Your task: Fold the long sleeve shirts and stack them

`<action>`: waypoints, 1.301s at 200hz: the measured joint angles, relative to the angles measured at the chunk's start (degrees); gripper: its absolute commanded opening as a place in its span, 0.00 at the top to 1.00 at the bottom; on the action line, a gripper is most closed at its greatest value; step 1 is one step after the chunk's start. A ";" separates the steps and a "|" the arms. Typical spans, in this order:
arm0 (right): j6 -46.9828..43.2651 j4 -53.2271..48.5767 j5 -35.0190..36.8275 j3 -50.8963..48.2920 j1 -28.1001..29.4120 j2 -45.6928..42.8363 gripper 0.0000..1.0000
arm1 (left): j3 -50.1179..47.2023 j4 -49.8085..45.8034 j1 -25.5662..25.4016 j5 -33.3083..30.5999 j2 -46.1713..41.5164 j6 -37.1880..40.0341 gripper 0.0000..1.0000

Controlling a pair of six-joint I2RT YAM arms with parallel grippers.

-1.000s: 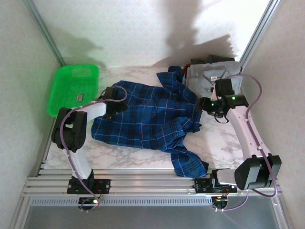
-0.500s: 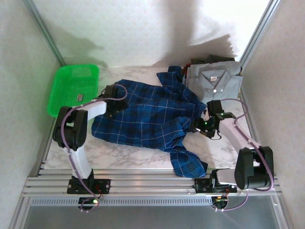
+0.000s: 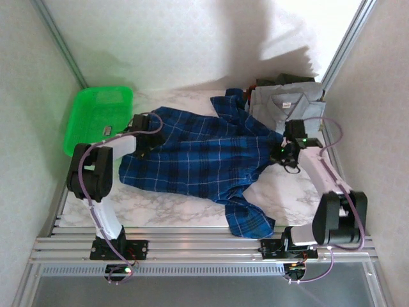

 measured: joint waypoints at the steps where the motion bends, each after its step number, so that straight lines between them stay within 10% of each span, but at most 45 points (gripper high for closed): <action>1: -0.24 -0.33 -0.04 0.28 -0.09 -0.37 0.93 | 0.04 -0.02 0.02 0.02 0.07 -0.04 0.03; 34: -3.96 -6.43 -0.55 2.49 -1.97 -5.42 0.92 | 2.16 0.24 -0.31 0.94 1.70 -0.04 0.03; 82: -3.65 -4.92 -3.89 3.13 -7.82 2.67 0.45 | 4.35 1.36 -0.02 2.21 3.34 0.39 0.02; 119: -0.35 -6.23 -5.90 4.00 -8.31 3.37 0.31 | 4.98 0.37 1.01 1.51 3.34 0.28 0.00; 173: 8.04 -14.80 -13.22 -4.22 9.70 -14.51 0.34 | 8.85 -9.42 -1.86 -1.77 -3.04 -2.47 0.00; 235: 19.91 -13.27 -4.72 -11.67 33.92 1.86 0.42 | 20.76 -10.25 -12.41 1.14 -2.54 -3.91 0.00; 260: 26.97 -12.22 -0.09 -13.57 38.75 4.61 0.65 | 25.97 -8.04 -17.66 5.55 3.32 -4.20 0.01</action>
